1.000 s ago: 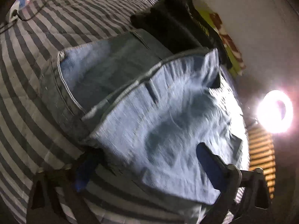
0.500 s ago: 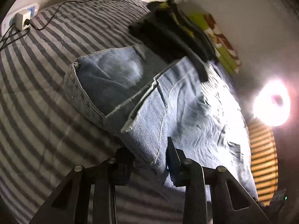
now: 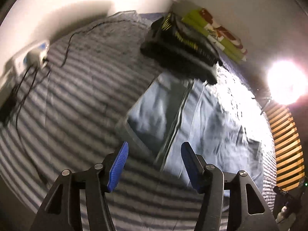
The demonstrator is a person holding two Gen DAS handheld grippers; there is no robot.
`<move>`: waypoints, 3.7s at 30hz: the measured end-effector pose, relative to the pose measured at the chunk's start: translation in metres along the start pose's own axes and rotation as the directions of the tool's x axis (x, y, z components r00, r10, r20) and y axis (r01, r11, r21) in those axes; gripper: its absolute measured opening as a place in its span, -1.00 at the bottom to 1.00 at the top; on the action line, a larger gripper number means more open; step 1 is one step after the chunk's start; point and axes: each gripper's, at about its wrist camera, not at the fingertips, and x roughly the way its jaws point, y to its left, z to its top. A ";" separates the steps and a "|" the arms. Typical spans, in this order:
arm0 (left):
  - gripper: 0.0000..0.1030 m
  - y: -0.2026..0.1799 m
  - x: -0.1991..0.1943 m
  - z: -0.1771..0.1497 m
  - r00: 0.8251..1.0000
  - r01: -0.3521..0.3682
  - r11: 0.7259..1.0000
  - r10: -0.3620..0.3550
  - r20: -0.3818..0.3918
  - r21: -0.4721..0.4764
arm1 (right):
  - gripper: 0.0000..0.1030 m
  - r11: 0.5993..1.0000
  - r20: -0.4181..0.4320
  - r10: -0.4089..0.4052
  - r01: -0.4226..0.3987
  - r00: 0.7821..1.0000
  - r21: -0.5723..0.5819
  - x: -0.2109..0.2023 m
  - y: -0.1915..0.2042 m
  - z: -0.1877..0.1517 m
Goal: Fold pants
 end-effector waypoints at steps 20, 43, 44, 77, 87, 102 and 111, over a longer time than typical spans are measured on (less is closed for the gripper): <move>-0.07 -0.092 0.194 0.113 0.982 0.041 0.993 -0.020 -0.186 0.112 | -0.39 0.997 -0.054 0.074 -0.073 0.996 0.011 0.110 0.017 0.051; 0.03 -0.220 0.169 0.050 0.980 0.188 0.884 -0.138 -0.145 0.427 | -0.29 0.946 0.035 0.303 -0.305 0.952 0.108 0.112 -0.019 0.119; 0.03 -0.219 0.181 0.049 0.984 0.157 0.890 -0.104 -0.145 0.428 | -0.30 0.946 0.022 0.308 -0.309 0.951 0.097 0.121 -0.016 0.121; 0.09 -0.128 0.102 0.006 0.994 -0.102 0.897 0.105 0.018 0.430 | -0.53 0.988 -0.044 0.062 -0.068 0.997 -0.142 0.053 0.017 -0.037; 0.14 -0.090 0.045 -0.029 0.975 -0.223 0.891 0.207 0.083 0.395 | -0.53 0.997 -0.099 -0.052 0.046 0.994 -0.063 0.017 -0.021 -0.075; 0.17 -0.187 0.097 -0.141 0.974 -0.134 0.707 0.222 -0.039 0.694 | -0.30 0.992 -0.034 -0.001 0.005 0.999 0.124 0.031 -0.033 -0.074; 0.57 -0.268 0.039 -0.176 0.998 0.004 0.650 0.050 -0.048 0.760 | -0.30 0.967 0.034 0.076 -0.082 0.997 0.242 0.023 -0.070 -0.075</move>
